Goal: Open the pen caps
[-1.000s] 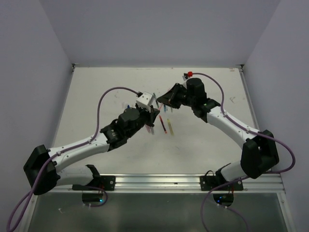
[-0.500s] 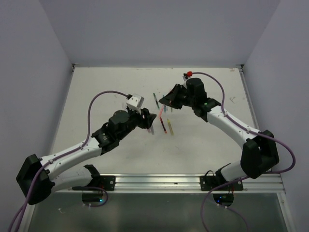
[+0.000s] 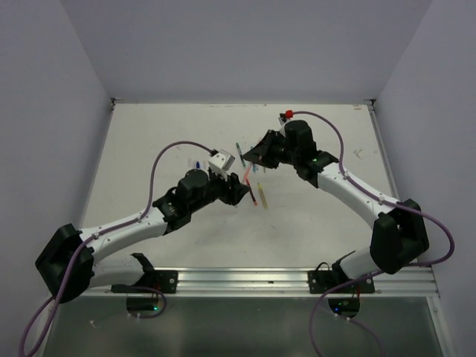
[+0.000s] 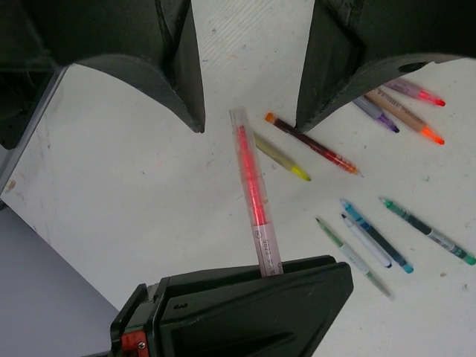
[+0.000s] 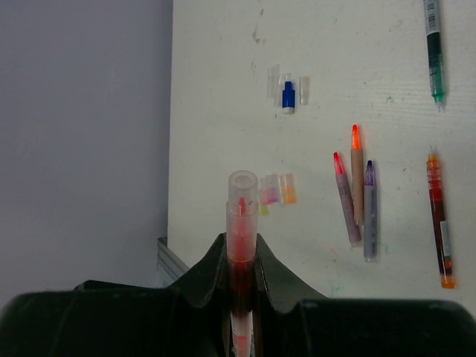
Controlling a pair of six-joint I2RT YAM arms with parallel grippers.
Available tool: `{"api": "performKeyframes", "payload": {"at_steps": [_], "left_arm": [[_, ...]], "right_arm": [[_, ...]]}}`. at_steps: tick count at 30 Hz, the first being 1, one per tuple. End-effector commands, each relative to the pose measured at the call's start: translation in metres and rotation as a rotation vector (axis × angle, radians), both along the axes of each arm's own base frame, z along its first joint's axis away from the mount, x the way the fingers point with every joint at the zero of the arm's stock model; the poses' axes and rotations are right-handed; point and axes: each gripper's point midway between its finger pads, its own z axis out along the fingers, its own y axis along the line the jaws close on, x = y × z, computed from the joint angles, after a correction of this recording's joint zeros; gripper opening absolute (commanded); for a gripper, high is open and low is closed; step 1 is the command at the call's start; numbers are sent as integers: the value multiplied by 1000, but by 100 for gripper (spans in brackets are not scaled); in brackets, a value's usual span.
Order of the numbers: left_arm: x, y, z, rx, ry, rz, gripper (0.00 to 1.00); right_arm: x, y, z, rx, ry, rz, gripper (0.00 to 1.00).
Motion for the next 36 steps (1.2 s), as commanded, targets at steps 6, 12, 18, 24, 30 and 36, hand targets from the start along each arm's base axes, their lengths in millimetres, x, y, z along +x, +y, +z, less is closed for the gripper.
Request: {"api": "performKeyframes", "payload": {"at_steps": [6, 12, 18, 24, 30, 36], "left_arm": [[7, -13, 14, -71, -8, -16, 33], [11, -13, 15, -56, -7, -20, 0], [7, 0, -8, -22, 26, 14, 0], [-7, 25, -25, 8, 4, 41, 0], [-24, 41, -10, -61, -81, 21, 0], [-33, 34, -4, -90, -112, -63, 0]], "right_arm": [[-7, 14, 21, 15, -69, 53, 0], [-2, 14, 21, -36, -89, 34, 0], [30, 16, 30, -60, -101, -56, 0], [64, 0, 39, -200, -126, -197, 0], [87, -6, 50, -226, -181, -193, 0], [86, 45, 72, 135, -107, 5, 0]]}}
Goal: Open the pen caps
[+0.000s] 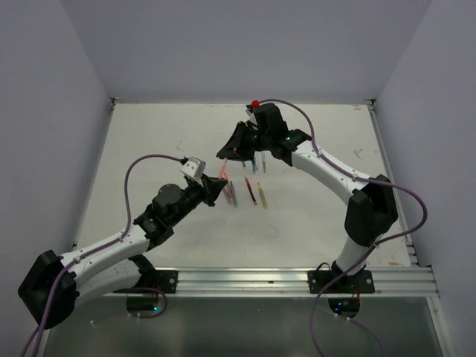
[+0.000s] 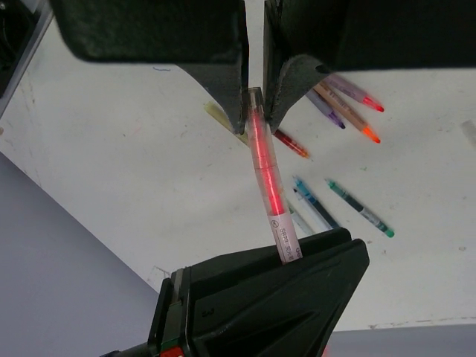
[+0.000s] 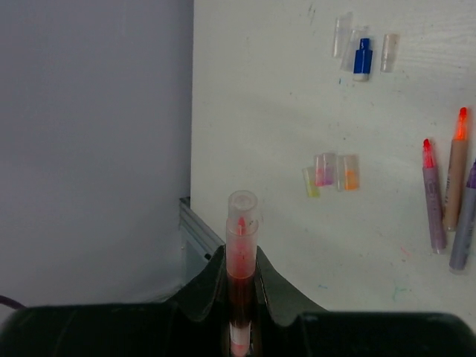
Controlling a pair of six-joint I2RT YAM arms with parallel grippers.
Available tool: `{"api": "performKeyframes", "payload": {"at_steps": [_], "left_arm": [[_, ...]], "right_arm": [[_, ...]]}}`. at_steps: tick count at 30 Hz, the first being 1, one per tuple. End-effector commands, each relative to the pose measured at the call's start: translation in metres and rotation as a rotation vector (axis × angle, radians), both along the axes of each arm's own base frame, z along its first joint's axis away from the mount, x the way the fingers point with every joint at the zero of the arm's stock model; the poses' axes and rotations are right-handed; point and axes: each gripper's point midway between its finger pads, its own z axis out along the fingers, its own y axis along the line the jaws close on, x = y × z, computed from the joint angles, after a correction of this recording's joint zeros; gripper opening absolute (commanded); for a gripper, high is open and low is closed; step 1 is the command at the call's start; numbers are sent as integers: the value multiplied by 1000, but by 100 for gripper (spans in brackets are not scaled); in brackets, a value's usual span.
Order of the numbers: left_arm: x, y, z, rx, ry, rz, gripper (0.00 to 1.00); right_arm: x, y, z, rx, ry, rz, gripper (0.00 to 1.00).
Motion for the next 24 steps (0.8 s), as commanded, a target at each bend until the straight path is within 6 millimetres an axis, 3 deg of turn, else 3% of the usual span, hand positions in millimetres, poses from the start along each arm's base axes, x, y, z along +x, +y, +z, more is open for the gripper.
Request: {"api": "performKeyframes", "payload": {"at_steps": [1, 2, 7, 8, 10, 12, 13, 15, 20, 22, 24], "left_arm": [[-29, -14, -16, 50, -2, -172, 0], [-30, -14, -15, 46, -3, -176, 0], [-40, -14, -11, 4, 10, -208, 0], [-41, -14, -13, 7, 18, -212, 0], [-45, -16, -11, 2, 30, -231, 0], [-54, -19, -8, -5, 29, -282, 0], [-57, -19, -7, -12, 33, -292, 0], [-64, -18, -9, -14, 47, -313, 0], [-70, -4, -14, -8, 88, -272, 0], [-58, 6, -5, -16, 78, -178, 0], [-41, 19, -6, 2, 111, -46, 0]], "right_arm": [[86, -25, 51, 214, -170, -171, 0], [89, -23, 64, 270, -194, -173, 0], [99, -37, 84, 305, -250, -290, 0], [101, -41, 95, 311, -295, -309, 0], [104, -44, 100, 302, -350, -318, 0], [105, -43, 122, 370, -444, -305, 0], [105, -46, 120, 379, -480, -317, 0], [100, -50, 141, 436, -576, -313, 0], [109, -51, 145, 440, -583, -327, 0], [111, -50, 149, 399, -576, -322, 0], [110, -56, 123, 264, -512, -324, 0]]}}
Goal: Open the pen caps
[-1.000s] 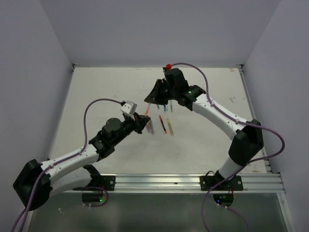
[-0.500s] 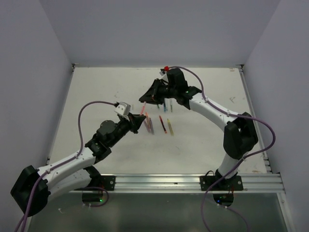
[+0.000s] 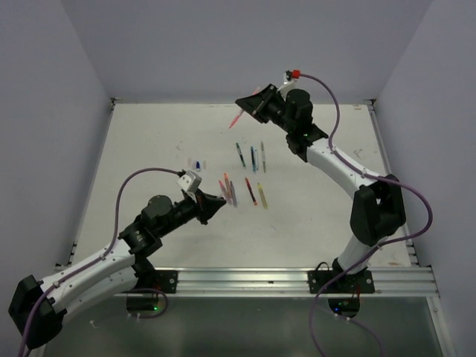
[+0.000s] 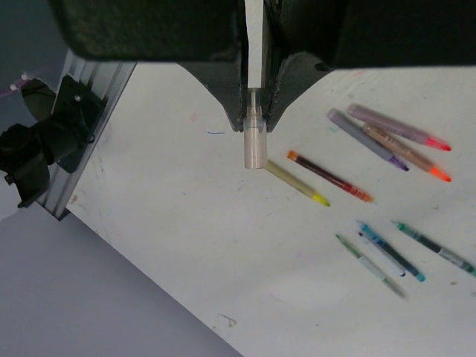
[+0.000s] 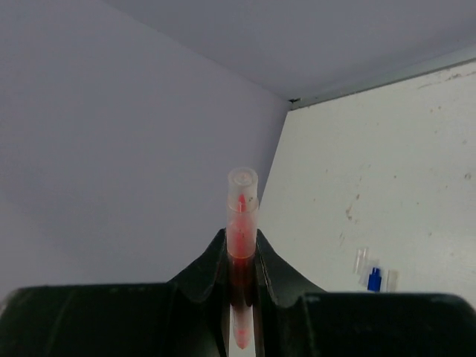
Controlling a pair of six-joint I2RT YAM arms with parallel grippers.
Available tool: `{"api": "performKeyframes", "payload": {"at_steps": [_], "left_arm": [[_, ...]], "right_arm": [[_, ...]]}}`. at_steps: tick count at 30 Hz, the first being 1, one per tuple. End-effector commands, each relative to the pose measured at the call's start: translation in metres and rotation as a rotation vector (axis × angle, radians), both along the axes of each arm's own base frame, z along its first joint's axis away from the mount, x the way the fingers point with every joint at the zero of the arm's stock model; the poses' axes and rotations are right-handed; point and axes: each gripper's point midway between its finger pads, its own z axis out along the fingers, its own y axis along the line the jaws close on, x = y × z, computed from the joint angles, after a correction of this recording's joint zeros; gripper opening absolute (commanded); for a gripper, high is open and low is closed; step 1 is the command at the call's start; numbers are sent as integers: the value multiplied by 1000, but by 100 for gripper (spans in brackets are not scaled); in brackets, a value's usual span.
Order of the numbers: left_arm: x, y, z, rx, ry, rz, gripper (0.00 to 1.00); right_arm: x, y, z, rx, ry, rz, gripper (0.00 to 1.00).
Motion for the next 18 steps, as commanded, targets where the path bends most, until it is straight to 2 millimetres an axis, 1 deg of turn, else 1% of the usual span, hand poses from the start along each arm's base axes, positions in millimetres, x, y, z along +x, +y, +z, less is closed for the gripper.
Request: {"api": "performKeyframes", "payload": {"at_steps": [1, 2, 3, 4, 5, 6, 7, 8, 9, 10, 11, 12, 13, 14, 15, 16, 17, 18], "left_arm": [[27, 22, 9, 24, 55, 214, 0], [35, 27, 11, 26, 61, 271, 0], [50, 39, 10, 48, 61, 378, 0], [59, 45, 20, 41, 54, 439, 0], [67, 51, 16, 72, 68, 499, 0], [78, 68, 18, 88, 58, 614, 0], [84, 78, 18, 102, 67, 683, 0], [91, 87, 20, 118, 74, 755, 0], [96, 107, 14, 151, 87, 871, 0], [100, 115, 11, 166, 94, 916, 0], [107, 126, 5, 190, 102, 970, 0], [111, 131, 1, 195, 110, 992, 0], [116, 134, -3, 194, 120, 1002, 0], [125, 144, -21, 219, 162, 1015, 0], [128, 150, -32, 235, 190, 1018, 0], [144, 162, -35, 202, 196, 1058, 0], [149, 163, -43, 204, 215, 1030, 0], [154, 169, -49, 206, 229, 1040, 0]], "right_arm": [[-7, -11, 35, -103, -45, -54, 0], [-11, -20, 3, -222, 48, -62, 0], [-9, -29, -7, -277, 82, -97, 0], [-10, -35, -8, -313, 102, -105, 0], [-11, -49, -35, -391, 185, -105, 0], [-12, -55, -45, -424, 216, -98, 0], [-10, -59, -46, -451, 230, -90, 0], [-13, -74, -76, -553, 312, -79, 0], [-10, -82, -78, -599, 322, -90, 0], [-6, -97, -90, -669, 352, -134, 0], [-8, -109, -114, -753, 401, -121, 0], [-9, -115, -125, -781, 424, -117, 0], [-6, -129, -136, -806, 453, -124, 0], [-4, -133, -155, -819, 492, -108, 0], [-4, -137, -168, -820, 520, -90, 0], [-1, -143, -178, -813, 539, -72, 0], [0, -144, -186, -812, 551, -54, 0], [4, -143, -202, -820, 578, -33, 0]]}}
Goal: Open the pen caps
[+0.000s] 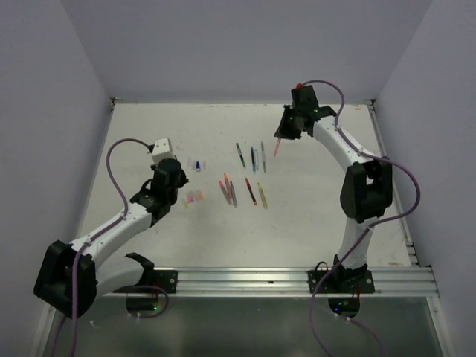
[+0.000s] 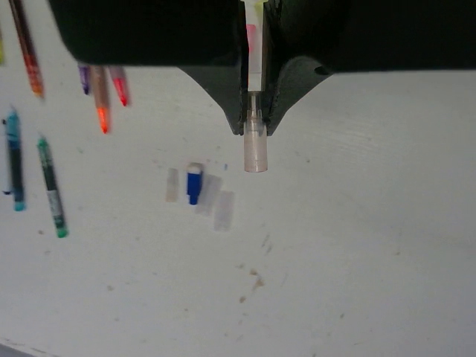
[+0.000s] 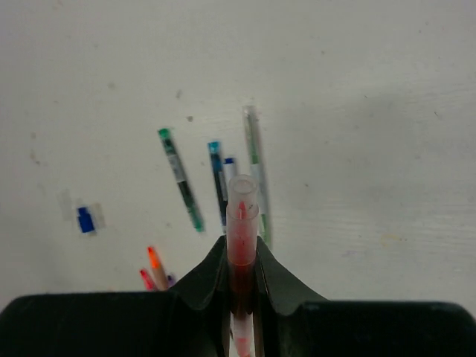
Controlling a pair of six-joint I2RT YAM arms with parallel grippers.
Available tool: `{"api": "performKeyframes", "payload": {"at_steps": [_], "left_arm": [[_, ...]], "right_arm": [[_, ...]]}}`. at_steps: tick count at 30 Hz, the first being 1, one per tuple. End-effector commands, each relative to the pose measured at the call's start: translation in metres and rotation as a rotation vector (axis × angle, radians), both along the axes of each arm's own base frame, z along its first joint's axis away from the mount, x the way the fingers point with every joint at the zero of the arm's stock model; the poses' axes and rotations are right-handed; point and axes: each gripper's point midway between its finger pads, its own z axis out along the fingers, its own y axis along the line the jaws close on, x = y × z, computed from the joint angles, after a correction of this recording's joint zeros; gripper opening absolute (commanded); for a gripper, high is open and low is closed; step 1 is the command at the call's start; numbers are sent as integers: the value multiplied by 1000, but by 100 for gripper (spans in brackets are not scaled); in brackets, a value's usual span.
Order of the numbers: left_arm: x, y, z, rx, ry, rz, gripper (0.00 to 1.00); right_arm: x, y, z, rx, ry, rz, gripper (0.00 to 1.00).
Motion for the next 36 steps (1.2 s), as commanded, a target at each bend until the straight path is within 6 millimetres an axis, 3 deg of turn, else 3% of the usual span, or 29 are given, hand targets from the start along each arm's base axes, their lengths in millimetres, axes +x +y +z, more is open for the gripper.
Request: {"api": "performKeyframes", "payload": {"at_steps": [1, 2, 4, 5, 7, 9, 10, 13, 16, 20, 29, 36], "left_arm": [[26, 25, -4, -55, -35, 89, 0], [33, 32, -14, -44, -8, 91, 0], [47, 35, -12, -45, -23, 78, 0], [52, 40, -23, -30, 6, 77, 0], [65, 36, -23, -38, 1, 28, 0], [74, 38, -37, -50, 37, -12, 0], [82, 37, -34, -57, 31, -26, 0], [94, 40, -57, -59, 91, -59, 0], [101, 41, -62, -64, 89, -89, 2], [117, 38, -69, -76, 89, -147, 8], [131, 35, -92, -144, 166, -169, 20], [132, 21, -111, -226, 238, -222, 22]], "right_arm": [[-10, -19, -50, -74, 146, 70, 0], [-9, -16, -54, -60, 159, 88, 0], [-2, -19, -65, -61, 178, 93, 0], [0, -21, -68, -61, 182, 94, 0], [5, -21, -76, -42, 198, 103, 0], [9, -17, -76, -21, 202, 131, 0], [9, -18, -88, -19, 233, 132, 0], [14, -11, -99, 3, 256, 169, 0], [22, -6, -103, 20, 243, 175, 2], [26, -7, -123, 13, 269, 164, 5], [32, -11, -127, -26, 259, 170, 12], [28, 0, -139, -47, 289, 195, 15]]}}
